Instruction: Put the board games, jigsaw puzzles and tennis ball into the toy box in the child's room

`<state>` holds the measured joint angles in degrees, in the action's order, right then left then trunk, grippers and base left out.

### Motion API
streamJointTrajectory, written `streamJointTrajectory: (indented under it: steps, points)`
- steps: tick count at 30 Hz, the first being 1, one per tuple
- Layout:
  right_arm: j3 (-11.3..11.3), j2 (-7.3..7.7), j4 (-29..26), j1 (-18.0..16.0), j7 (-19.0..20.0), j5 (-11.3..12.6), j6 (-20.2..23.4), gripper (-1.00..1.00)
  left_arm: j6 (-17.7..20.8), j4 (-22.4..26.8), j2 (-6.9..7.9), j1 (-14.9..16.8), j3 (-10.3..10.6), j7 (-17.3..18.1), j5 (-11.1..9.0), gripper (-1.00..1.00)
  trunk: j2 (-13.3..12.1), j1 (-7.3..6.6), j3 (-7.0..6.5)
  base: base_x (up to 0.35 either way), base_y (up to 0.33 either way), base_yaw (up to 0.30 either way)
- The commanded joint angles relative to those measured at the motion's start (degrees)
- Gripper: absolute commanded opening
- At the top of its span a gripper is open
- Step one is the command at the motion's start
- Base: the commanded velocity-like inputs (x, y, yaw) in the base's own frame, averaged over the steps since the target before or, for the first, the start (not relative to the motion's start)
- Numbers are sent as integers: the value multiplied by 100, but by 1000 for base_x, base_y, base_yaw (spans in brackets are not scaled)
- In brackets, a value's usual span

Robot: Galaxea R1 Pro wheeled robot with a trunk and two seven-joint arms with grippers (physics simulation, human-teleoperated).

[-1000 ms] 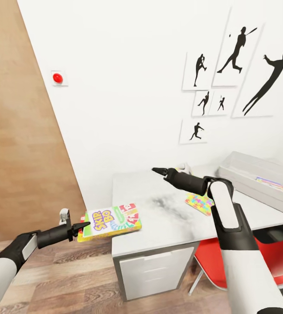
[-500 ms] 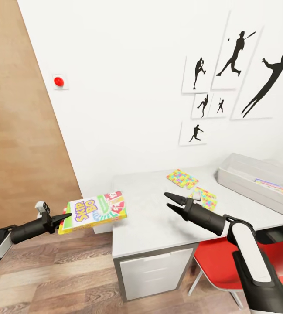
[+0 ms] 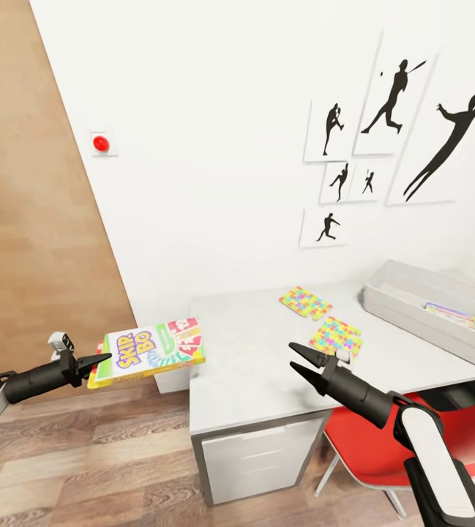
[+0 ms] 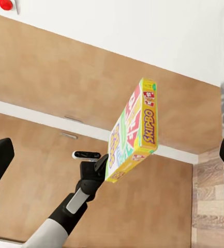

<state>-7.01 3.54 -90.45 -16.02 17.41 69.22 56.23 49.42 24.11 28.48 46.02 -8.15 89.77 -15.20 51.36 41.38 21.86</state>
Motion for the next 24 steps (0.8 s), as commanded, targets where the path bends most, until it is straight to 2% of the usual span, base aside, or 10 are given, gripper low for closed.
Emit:
streamJointTrajectory:
  steps: [1, 9, 24]
  points:
    - [-22, -2, 4, -2, 52, -54, 5, 100, 66, 2, 0, 3, -2, 23, 13, -100, -37, -22, -12, 0, 0, 0]
    - [-39, -39, 8, 2, 35, -66, -63, 100, 92, 6, 6, 3, -1, 23, 25, -100, -358, -198, -158, 0, 0, -41]
    - [-37, -71, 31, 2, 10, -84, -76, 100, 94, 15, 8, 12, 4, 23, 26, -100, -959, -527, -456, -90, 0, -265]
